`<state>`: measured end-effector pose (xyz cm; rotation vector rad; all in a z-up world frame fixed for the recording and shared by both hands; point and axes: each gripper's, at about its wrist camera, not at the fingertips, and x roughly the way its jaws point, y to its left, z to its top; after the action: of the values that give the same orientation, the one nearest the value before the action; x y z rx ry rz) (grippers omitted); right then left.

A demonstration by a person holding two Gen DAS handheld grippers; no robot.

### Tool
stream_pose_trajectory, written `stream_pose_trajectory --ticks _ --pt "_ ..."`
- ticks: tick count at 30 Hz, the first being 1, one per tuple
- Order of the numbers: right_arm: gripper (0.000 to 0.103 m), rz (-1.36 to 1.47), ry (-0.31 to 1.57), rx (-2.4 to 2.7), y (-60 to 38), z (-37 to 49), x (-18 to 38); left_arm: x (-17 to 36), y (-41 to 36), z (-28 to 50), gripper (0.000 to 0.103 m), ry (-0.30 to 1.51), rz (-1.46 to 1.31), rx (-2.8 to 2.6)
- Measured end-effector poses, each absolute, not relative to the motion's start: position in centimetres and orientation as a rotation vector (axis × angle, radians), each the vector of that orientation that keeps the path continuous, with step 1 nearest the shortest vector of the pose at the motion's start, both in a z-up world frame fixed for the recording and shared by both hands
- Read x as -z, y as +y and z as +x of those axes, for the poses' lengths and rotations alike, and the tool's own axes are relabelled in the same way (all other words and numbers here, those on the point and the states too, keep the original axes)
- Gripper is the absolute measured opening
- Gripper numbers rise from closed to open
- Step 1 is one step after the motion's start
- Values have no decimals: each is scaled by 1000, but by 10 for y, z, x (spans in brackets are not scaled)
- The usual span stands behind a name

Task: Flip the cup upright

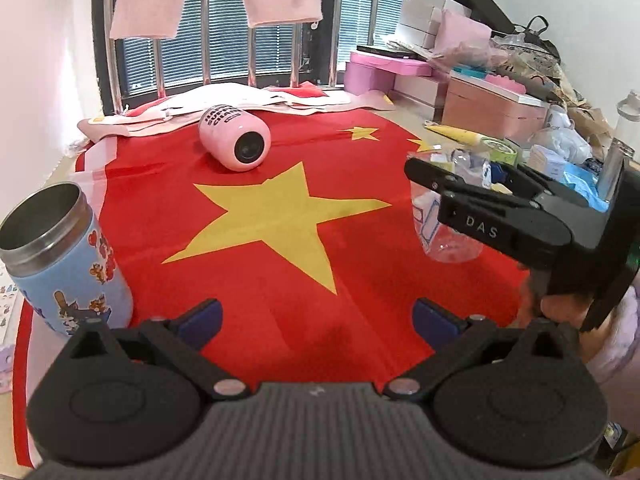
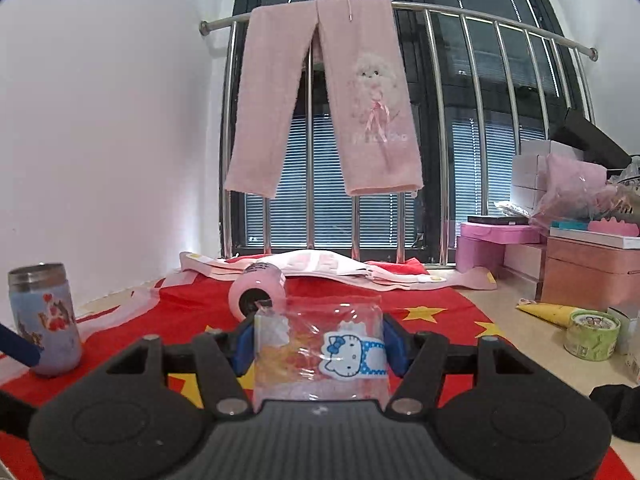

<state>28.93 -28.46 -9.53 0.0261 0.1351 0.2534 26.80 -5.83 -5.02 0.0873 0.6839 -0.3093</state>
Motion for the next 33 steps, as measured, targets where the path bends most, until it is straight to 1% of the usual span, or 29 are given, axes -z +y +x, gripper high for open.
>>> stream_pose_trajectory --ticks 5,7,9,10,11,15,19,23,28,33 --pt "63 21 157 -260 -289 284 108 56 -59 269 103 676 78 279" --pt "65 3 130 -263 -289 276 113 57 -59 268 103 667 75 275" --pt "72 -9 130 -265 -288 272 116 56 -61 265 103 652 71 276" --pt "82 -8 134 -268 -289 270 117 54 -62 262 103 640 74 271" --pt "87 -4 131 -268 -290 267 118 53 -62 259 103 626 77 267" --pt "93 22 91 -259 -296 255 114 44 -65 242 103 579 89 251" --pt "103 38 81 -254 -301 235 100 33 -62 217 103 520 77 231" --pt "103 54 89 -268 -302 194 74 19 -57 176 103 423 34 213" --pt "103 87 106 -271 -294 115 39 5 -47 113 103 298 -36 182" --pt "103 92 115 -251 -284 48 19 0 -46 49 103 213 -21 130"
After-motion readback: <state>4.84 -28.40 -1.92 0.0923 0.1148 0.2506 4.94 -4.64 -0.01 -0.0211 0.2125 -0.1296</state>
